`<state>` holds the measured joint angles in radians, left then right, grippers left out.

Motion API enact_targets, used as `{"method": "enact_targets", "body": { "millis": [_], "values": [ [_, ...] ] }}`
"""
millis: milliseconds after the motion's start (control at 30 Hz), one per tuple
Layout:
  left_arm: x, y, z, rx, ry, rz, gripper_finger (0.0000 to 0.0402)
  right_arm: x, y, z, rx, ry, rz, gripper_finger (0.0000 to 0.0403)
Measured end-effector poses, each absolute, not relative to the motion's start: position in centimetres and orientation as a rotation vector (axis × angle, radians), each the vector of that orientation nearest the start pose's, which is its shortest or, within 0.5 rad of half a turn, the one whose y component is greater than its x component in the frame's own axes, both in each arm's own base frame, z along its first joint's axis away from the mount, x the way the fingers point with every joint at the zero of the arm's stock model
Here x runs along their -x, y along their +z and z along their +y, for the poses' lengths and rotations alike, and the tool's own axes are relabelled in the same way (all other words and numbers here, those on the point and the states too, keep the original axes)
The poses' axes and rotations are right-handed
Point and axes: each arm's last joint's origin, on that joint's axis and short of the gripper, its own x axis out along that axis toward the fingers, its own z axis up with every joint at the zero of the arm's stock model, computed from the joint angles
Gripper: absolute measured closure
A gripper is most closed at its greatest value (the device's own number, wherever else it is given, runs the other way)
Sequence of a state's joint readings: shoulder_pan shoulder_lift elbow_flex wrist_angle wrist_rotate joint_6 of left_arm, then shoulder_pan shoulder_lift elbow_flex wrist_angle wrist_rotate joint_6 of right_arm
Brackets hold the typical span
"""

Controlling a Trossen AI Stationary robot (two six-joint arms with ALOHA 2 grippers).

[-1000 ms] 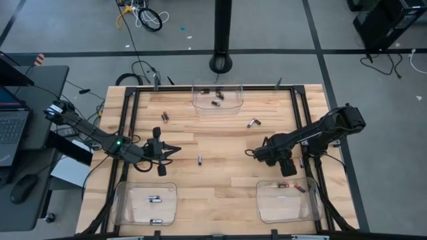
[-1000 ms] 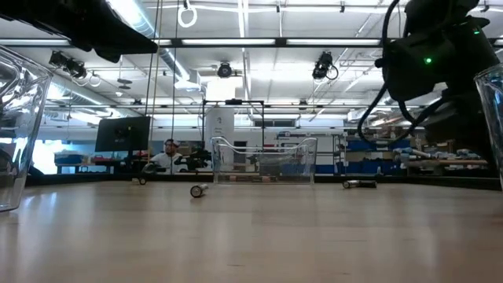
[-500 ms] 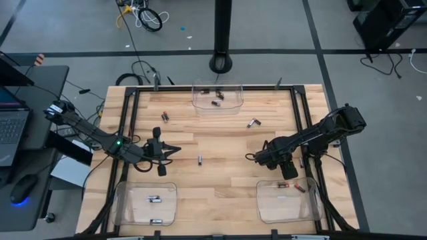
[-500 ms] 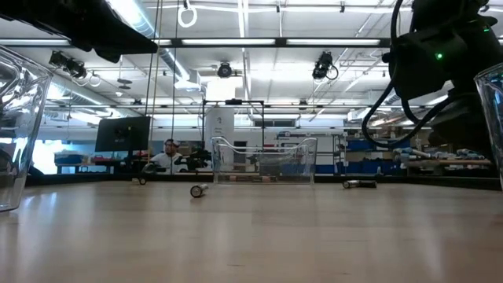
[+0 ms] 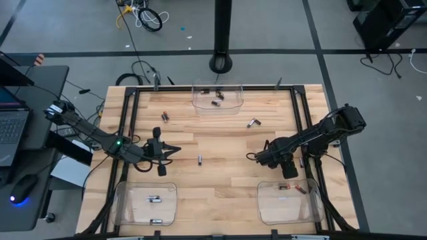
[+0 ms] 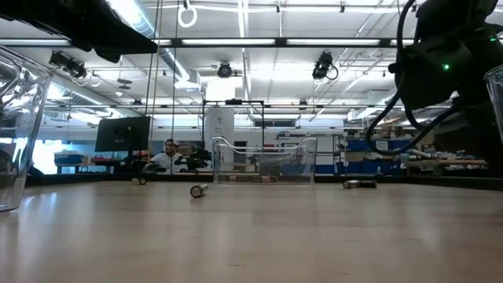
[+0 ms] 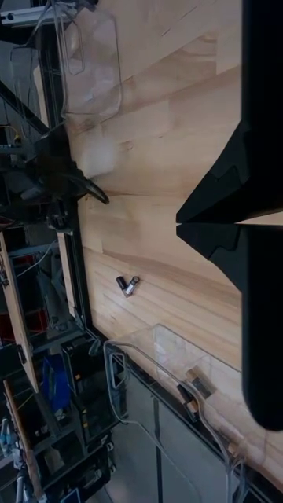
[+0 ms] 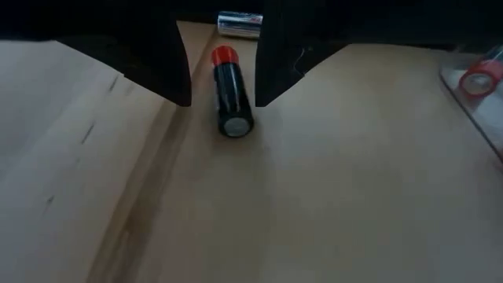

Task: Sort batteries
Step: Put the brown battery into the bottom right transparent bin

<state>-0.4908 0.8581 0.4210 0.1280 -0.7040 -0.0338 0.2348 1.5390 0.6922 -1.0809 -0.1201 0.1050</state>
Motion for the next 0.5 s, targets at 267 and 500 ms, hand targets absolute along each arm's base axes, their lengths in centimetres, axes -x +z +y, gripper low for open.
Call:
{"method": "enact_targets", "body": {
  "millis": [267,500],
  "values": [
    [-16.78,22.65,-6.84,-0.141,0.216,0.253,0.0391,-17.94,13.32,4.55,0.045,0.118,1.939,0.0255],
    [-16.78,22.65,-6.84,-0.142,0.216,0.253,0.0391,-18.07,13.34,3.96,0.016,0.094,1.941,0.0325]
  ]
}}
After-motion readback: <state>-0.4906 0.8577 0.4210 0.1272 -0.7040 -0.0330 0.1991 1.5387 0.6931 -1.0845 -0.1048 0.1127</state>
